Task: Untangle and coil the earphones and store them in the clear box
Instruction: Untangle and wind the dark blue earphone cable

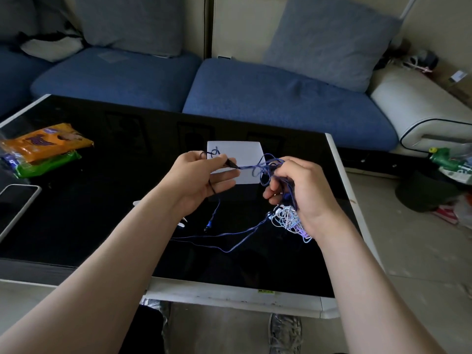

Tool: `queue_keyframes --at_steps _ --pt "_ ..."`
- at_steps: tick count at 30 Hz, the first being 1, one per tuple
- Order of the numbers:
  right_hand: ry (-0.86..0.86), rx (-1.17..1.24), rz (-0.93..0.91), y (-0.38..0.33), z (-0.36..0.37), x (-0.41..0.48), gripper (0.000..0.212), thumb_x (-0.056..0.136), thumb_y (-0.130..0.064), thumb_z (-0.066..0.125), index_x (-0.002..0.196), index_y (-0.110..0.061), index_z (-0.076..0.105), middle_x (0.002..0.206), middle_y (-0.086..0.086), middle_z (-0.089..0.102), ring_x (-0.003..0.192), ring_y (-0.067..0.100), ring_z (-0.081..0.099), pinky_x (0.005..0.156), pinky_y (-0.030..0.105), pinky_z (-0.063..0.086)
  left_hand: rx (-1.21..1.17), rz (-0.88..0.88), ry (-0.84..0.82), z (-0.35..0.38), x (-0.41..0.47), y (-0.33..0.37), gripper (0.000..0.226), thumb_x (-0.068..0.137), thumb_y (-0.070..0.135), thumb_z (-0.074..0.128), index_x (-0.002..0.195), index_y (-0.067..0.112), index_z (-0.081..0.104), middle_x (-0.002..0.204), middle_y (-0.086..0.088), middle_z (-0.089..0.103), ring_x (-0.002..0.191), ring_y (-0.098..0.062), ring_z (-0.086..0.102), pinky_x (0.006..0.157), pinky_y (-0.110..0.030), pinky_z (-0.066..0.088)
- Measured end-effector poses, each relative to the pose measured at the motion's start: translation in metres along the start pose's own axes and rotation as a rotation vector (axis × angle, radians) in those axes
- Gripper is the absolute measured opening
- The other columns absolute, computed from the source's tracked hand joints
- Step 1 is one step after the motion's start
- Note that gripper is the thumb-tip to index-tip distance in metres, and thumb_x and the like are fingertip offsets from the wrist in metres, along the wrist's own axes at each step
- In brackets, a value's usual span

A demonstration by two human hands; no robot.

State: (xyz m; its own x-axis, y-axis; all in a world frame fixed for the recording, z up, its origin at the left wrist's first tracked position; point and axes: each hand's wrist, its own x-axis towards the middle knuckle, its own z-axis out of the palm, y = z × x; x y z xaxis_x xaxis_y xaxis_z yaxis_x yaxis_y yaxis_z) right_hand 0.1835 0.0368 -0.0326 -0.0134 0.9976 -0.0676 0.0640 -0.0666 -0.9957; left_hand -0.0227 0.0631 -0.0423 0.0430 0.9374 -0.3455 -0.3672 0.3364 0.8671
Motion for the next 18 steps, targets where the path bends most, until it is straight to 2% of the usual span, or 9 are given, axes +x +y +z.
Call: queue_keyframes --at_steps 2,4,7,9,11,14,16,18 --pt "0.002 -0.003 0.069 0.001 -0.001 0.001 0.025 0.100 -0.012 0.054 0.085 -0.002 0.070 0.072 0.014 0.067 0.076 0.039 0.077 0.073 0.045 0.060 -0.015 0.040 0.032 0.002 0.000 0.000 0.021 0.106 0.005 0.059 0.093 0.014 0.045 0.111 -0.017 0.079 0.095 -0.032 0.080 0.073 -0.039 0.067" --pt "-0.005 -0.027 0.109 0.002 -0.001 0.001 0.027 0.103 -0.022 0.060 0.088 -0.004 0.075 0.074 0.015 0.071 0.084 0.042 0.079 0.081 0.049 0.062 -0.012 0.086 0.059 0.002 0.000 0.000 0.018 0.107 0.001 0.054 0.094 0.011 0.047 0.113 -0.016 0.078 0.094 -0.031 0.080 0.072 -0.036 0.067" --pt "-0.016 -0.089 0.115 0.004 -0.002 -0.001 0.032 0.100 -0.037 0.071 0.089 -0.008 0.079 0.065 0.012 0.066 0.081 0.034 0.081 0.078 0.044 0.064 0.053 0.177 0.134 0.002 0.000 -0.001 0.016 0.108 0.000 0.053 0.102 0.012 0.045 0.117 -0.015 0.077 0.091 -0.031 0.081 0.077 -0.041 0.068" --pt "-0.025 -0.122 0.104 0.006 -0.002 -0.003 0.030 0.099 -0.037 0.074 0.090 -0.010 0.081 0.063 0.011 0.066 0.079 0.030 0.081 0.076 0.042 0.063 0.116 0.247 0.198 0.003 0.000 0.000 0.016 0.108 0.003 0.054 0.105 0.014 0.043 0.115 -0.014 0.077 0.085 -0.031 0.081 0.075 -0.044 0.068" --pt "-0.023 -0.149 0.087 0.009 -0.001 -0.002 0.023 0.101 -0.032 0.073 0.094 -0.012 0.083 0.075 0.010 0.077 0.082 0.028 0.081 0.078 0.040 0.064 0.096 0.293 0.235 0.005 -0.001 0.000 0.017 0.109 0.002 0.050 0.107 0.016 0.040 0.112 -0.016 0.076 0.081 -0.033 0.081 0.070 -0.044 0.068" --pt "0.015 -0.156 0.076 0.014 -0.001 0.001 0.020 0.102 -0.030 0.072 0.096 -0.014 0.083 0.092 0.006 0.082 0.088 0.023 0.081 0.084 0.040 0.065 0.016 0.306 0.261 0.003 0.000 0.001 0.016 0.110 0.001 0.046 0.108 0.016 0.039 0.109 -0.020 0.073 0.072 -0.029 0.079 0.066 -0.042 0.066" --pt "0.047 -0.142 0.082 0.015 -0.001 0.002 0.022 0.104 -0.028 0.070 0.097 -0.010 0.080 0.092 0.008 0.082 0.085 0.023 0.081 0.079 0.038 0.066 -0.016 0.303 0.253 -0.001 0.002 0.002 0.017 0.110 0.000 0.043 0.106 0.016 0.038 0.105 -0.020 0.068 0.061 -0.023 0.073 0.066 -0.043 0.066" --pt "0.047 -0.157 0.090 0.014 -0.002 0.002 0.025 0.107 -0.029 0.065 0.098 -0.009 0.077 0.089 0.010 0.080 0.074 0.019 0.079 0.068 0.032 0.062 0.023 0.294 0.258 -0.004 0.005 0.001 0.020 0.109 -0.004 0.038 0.106 0.015 0.038 0.097 -0.017 0.063 0.051 -0.017 0.065 0.068 -0.045 0.066"
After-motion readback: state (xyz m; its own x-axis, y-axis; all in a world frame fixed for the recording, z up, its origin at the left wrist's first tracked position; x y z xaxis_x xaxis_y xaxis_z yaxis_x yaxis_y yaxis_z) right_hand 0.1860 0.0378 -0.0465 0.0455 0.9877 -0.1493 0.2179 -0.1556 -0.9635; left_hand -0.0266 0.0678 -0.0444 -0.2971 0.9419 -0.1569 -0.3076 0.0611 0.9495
